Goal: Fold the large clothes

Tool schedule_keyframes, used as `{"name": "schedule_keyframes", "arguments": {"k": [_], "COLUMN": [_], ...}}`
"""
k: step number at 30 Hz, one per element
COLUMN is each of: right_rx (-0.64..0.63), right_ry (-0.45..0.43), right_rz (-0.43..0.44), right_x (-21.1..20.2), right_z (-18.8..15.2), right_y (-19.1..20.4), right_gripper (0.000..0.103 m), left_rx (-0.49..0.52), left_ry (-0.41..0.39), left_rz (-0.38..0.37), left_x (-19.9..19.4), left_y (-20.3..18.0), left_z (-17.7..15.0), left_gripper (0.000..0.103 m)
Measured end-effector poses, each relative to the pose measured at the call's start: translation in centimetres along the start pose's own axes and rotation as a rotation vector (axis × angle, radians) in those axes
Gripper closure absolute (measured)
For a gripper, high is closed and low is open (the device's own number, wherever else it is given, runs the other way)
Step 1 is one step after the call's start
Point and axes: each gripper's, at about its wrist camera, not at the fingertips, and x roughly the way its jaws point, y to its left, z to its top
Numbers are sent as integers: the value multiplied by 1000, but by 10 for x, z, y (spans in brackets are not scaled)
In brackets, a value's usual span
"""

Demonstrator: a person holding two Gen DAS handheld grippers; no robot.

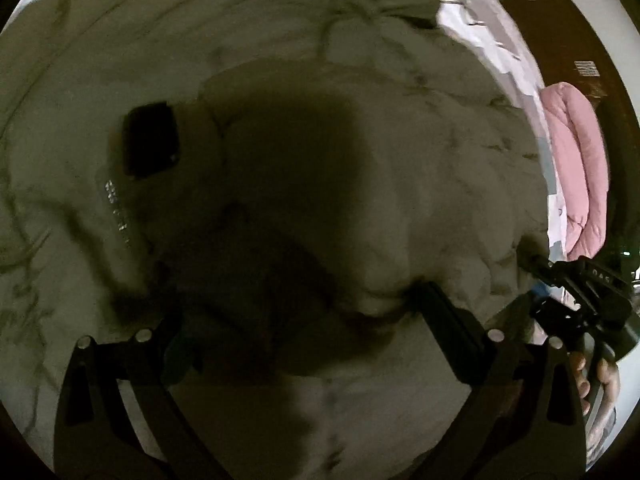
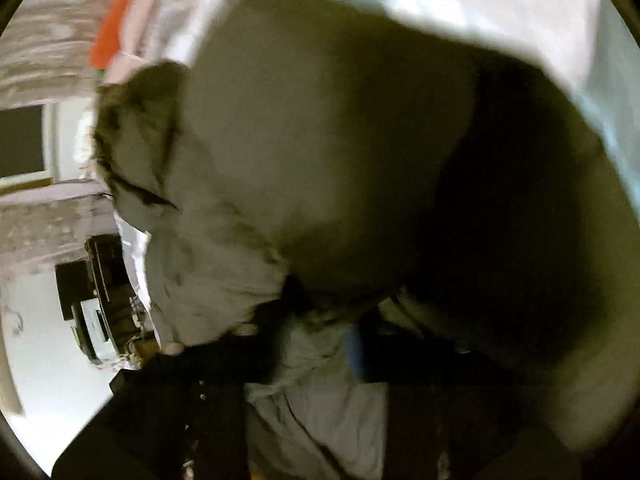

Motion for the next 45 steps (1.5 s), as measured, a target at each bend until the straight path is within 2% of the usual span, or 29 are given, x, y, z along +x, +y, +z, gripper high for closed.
{"name": "schedule_keyframes", "arguments": {"k": [2, 4, 6, 7, 8, 9, 10, 11, 12, 15, 17, 18, 20, 21, 24, 26, 28, 30, 32, 34, 35, 38, 41, 42, 45], "right_rx": [0, -3, 23, 34, 47, 83, 127, 162, 159, 70, -78, -152, -211, -205, -87, -46, -54, -107, -148, -119, -105, -90, -24, -5, -49], "right_ry": [-111, -201, -213, -159, -88, -34, -25, -45, -79, -276, -337, -342, -326, -302, -181, -93, -4, 69, 92, 79, 73, 58, 71, 72, 115], "right_rz": [-4, -69, -143, -178, -196, -187, -169, -168, -193, -240, -248, -265, -306, -323, -325, -244, -114, -31, 3, 51, 84, 102, 83, 44, -187], "right_x": [-26, -41, -46, -41, -33, -28, -28, -33, -40, -66, -73, -71, -64, -60, -28, -16, 1, 13, 13, 3, -3, -21, -32, -36, -36], "right_z": [7, 15, 27, 32, 40, 41, 42, 40, 39, 37, 38, 39, 42, 44, 57, 54, 47, 38, 31, 33, 36, 43, 46, 46, 46], "right_y": [3, -5, -14, -19, -21, -27, -32, -36, -34, -20, -3, 6, 9, 4, -18, -25, -20, -4, 10, 14, 13, 11, -1, -6, -8], "right_gripper": [96, 96, 95, 90, 70, 55, 39, 36, 36, 36, 38, 44, 55, 57, 57, 57, 56, 53, 51, 49, 49, 45, 41, 39, 37], "left_rx": [22, 39, 43, 43, 40, 36, 30, 19, 5, -15, -4, 5, 30, 46, 119, 162, 172, 162, 161, 180, 199, 199, 106, 72, 14], "left_ry": [-6, -5, -17, -28, -42, -51, -58, -68, -80, -112, -120, -116, -82, -58, 38, 110, 129, 116, 67, -20, -76, -213, -325, -359, -396], "left_rz": [-56, -96, -83, -61, -31, -7, 15, 34, 41, 24, 5, -8, -43, -59, -119, -161, -167, -132, -10, 263, 344, 432, 446, 456, 441], "left_x": [-1, -3, -6, -7, -9, -13, -15, -18, -22, -32, -35, -35, -31, -31, -21, -15, -8, -1, 5, 6, 3, -22, -52, -61, -78], "left_y": [-17, -26, -31, -30, -27, -23, -18, -14, -10, -6, -15, -17, -27, -28, -46, -55, -58, -53, -46, -34, -26, -11, 1, 4, 12], "left_z": [4, 6, 8, 9, 9, 9, 11, 12, 13, 14, 12, 10, 4, 0, -10, -18, -22, -22, -18, -10, -5, 9, 17, 19, 22], "left_gripper": [2, 2, 2, 2, 2, 2, 2, 2, 2, 2, 2, 2, 2, 2, 2, 2, 2, 2, 2, 2, 2, 2, 2, 2, 2]}}
